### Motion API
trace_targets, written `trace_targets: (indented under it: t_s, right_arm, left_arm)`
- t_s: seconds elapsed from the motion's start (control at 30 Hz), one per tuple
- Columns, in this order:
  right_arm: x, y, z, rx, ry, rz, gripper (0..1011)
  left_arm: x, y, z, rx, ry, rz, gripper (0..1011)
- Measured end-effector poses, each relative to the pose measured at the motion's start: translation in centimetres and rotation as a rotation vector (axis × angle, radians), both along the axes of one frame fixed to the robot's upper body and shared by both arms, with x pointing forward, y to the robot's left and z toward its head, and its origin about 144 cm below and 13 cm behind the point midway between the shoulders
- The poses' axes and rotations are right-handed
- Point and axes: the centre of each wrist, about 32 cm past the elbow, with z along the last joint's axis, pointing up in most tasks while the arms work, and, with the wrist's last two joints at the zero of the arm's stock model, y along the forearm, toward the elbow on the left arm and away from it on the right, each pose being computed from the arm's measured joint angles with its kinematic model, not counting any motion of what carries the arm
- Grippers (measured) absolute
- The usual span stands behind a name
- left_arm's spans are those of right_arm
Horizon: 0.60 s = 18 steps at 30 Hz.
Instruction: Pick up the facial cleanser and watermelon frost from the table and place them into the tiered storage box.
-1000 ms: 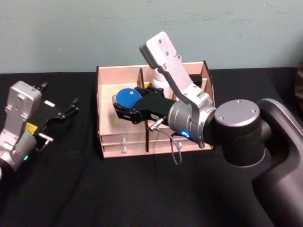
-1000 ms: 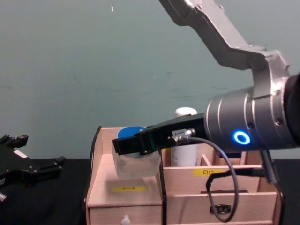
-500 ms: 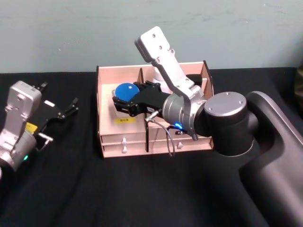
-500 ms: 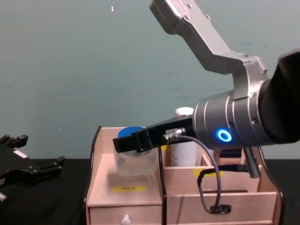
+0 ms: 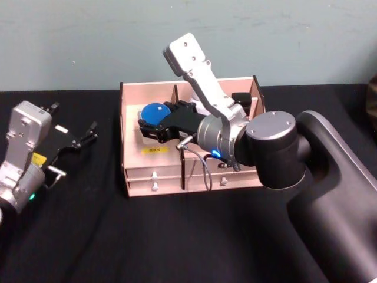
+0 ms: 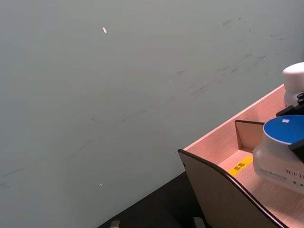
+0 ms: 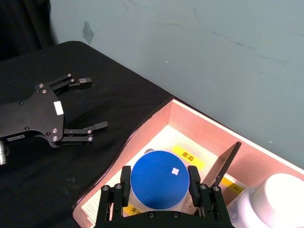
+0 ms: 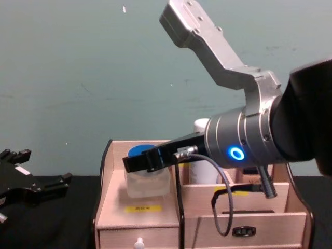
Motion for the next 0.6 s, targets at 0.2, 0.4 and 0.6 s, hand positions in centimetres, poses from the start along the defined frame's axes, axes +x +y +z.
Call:
trace_targets:
  t_s: [0.2, 0.4, 0.6]
  right_arm:
    - [0.17, 0.21, -0.31, -0.005, 0.011, 0.001, 726]
    - [0.18, 0.31, -0.37, -0.012, 0.018, -0.003, 728]
    - [0.17, 0.27, -0.39, -0.013, 0.018, -0.004, 728]
  left_arm:
    - [0.0, 0.0, 0.0, 0.0, 0.0, 0.0, 1001]
    - [0.0, 0.0, 0.0, 0.0, 0.0, 0.0, 1001]
    - [0.0, 0.0, 0.0, 0.0, 0.0, 0.0, 1001]
